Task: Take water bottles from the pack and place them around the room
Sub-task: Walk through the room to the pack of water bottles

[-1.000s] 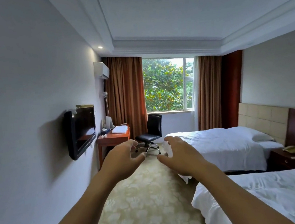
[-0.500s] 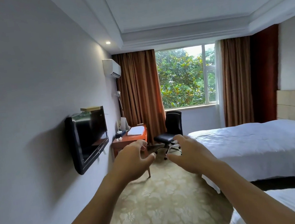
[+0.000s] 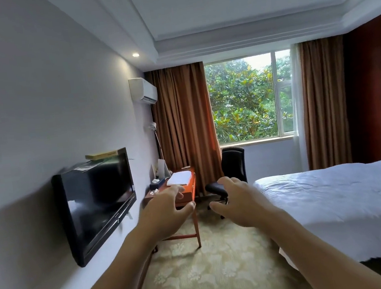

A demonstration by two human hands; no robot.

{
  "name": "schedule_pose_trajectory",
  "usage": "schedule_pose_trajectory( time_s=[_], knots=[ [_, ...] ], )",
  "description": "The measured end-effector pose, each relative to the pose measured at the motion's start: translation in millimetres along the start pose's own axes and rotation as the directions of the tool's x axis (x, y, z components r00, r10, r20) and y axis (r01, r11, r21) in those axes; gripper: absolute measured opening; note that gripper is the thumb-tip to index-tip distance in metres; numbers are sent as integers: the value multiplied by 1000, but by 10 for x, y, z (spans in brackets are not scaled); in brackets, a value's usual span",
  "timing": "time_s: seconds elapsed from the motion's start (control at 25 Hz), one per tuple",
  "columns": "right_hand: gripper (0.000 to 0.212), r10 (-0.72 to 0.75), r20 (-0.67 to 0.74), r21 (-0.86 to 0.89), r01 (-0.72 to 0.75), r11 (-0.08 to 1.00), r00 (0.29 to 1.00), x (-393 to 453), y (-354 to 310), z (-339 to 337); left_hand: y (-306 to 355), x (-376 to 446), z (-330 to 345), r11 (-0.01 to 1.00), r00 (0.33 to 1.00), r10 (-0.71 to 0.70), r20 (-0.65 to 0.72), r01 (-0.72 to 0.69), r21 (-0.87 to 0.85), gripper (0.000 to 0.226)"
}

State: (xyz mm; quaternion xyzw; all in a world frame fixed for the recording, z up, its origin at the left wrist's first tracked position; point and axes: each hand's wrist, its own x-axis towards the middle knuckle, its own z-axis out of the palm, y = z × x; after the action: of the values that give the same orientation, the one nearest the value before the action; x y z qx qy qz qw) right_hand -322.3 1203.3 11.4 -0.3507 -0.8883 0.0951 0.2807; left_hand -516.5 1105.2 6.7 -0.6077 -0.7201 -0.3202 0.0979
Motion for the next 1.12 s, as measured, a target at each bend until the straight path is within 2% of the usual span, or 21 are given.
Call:
schedule_pose_trajectory(
  time_s=[0.2, 0.4, 0.68, 1.12],
  knots=[
    [65, 28, -8, -10, -28, 1000, 1000, 968, 524, 449, -588, 916, 589, 1000, 1000, 26, 12, -26, -11, 59],
    [76, 24, 0, -9, -24, 1000, 1000, 2310, 945, 1087, -1316, 2122, 1198, 997, 1000, 29, 4, -29, -69, 55],
    [75, 25, -24, 15, -25, 1000, 999, 4257, 1268, 1751, -2276, 3883, 1698, 996, 1000, 26, -1, -26, -82, 57],
    [71, 9, 3, 44, -9, 999, 1000, 5881, 2242, 2437, -3035, 5407, 2704, 999, 1000, -6, -30, 4, -54, 54]
  ],
)
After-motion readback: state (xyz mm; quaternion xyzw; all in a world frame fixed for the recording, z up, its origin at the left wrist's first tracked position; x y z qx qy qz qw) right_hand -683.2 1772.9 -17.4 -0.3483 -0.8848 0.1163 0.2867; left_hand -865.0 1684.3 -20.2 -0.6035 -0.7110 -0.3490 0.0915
